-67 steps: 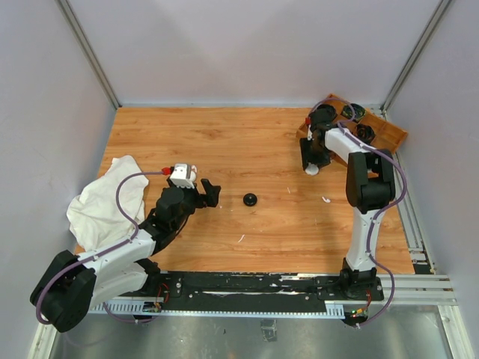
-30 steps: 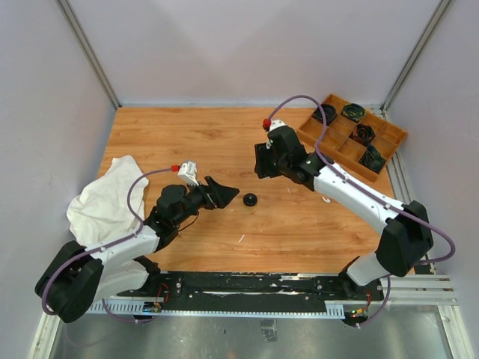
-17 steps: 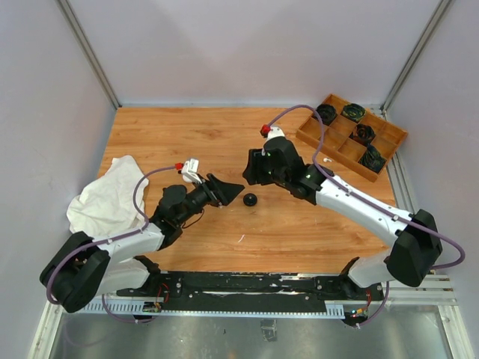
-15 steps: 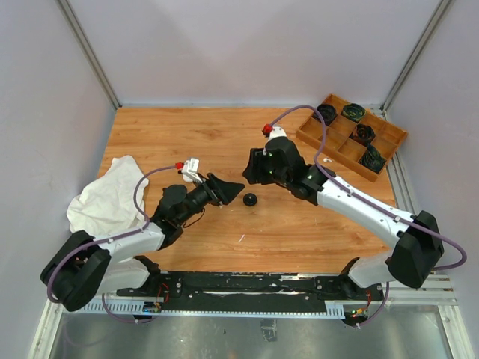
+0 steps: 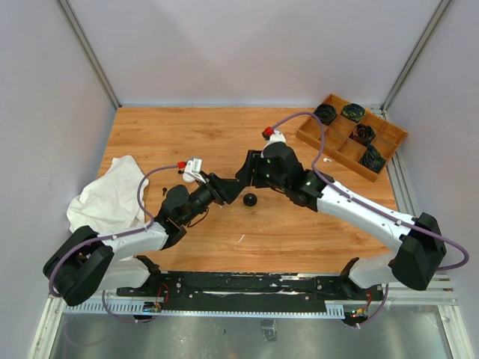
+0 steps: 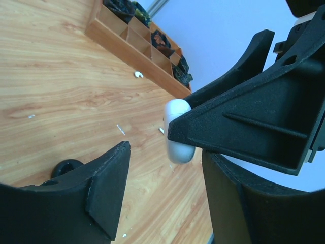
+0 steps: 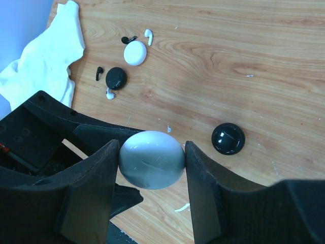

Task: Insert the wireless bluetooth earbuds into the charging case
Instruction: Pick up the charging case at the center of the board.

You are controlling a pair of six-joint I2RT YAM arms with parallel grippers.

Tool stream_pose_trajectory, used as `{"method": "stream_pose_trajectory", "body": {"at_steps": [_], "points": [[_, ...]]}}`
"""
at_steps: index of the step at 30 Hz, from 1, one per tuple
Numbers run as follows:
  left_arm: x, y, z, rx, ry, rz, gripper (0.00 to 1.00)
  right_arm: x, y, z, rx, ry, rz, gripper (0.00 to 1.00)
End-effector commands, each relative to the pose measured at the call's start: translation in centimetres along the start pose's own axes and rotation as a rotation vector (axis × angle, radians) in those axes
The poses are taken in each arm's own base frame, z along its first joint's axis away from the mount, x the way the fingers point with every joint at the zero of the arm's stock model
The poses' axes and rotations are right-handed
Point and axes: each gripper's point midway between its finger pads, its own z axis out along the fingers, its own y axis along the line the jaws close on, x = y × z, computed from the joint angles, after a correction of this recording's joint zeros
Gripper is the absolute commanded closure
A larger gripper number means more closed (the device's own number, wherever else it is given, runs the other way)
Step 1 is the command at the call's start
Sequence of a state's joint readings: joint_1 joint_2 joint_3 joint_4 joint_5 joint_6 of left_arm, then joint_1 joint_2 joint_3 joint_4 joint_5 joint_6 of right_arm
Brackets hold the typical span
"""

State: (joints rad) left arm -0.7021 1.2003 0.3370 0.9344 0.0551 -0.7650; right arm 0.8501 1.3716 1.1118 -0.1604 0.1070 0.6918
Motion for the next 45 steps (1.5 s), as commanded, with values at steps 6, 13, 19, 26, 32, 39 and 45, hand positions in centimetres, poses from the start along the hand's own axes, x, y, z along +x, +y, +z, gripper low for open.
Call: {"method": "stream_pose_trajectory", "body": {"at_steps": [6, 13, 19, 26, 32, 39, 45], "points": [[-2.0, -1.0, 0.9, 0.023, -0.095, 0.022, 0.45, -0.6, 1.5, -0.4, -0.031, -0.066, 0.066, 0.54], [-2.3, -1.3, 0.8, 0.042, -0.115, 0.003, 0.55, -0.1, 1.7, -0.2, -0.033, -0.065, 0.064, 0.53], [-2.2, -1.4, 0.6, 0.060, -0.126, -0.013, 0.71, 0.2, 1.8, -0.1, -0.043, -0.069, 0.065, 0.48], [-1.4, -0.9, 0.1, 0.069, -0.123, -0.037, 0.85, -0.9, 1.7, -0.7, -0.060, -0.118, -0.013, 0.32], [-1.1, -0.9, -0.3, 0.084, -0.116, -0.025, 0.85, -3.0, 2.2, -2.5, -0.146, -0.189, -0.145, 0.20], [-1.3, -2.4, -0.9, 0.180, -0.091, 0.013, 0.85, -4.2, 2.1, -4.9, -0.357, -0.223, -0.275, 0.17], [-2.3, -3.8, -2.2, 0.292, -0.085, 0.013, 0.85, -4.2, 1.7, -6.7, -0.496, -0.244, -0.368, 0.20]]}}
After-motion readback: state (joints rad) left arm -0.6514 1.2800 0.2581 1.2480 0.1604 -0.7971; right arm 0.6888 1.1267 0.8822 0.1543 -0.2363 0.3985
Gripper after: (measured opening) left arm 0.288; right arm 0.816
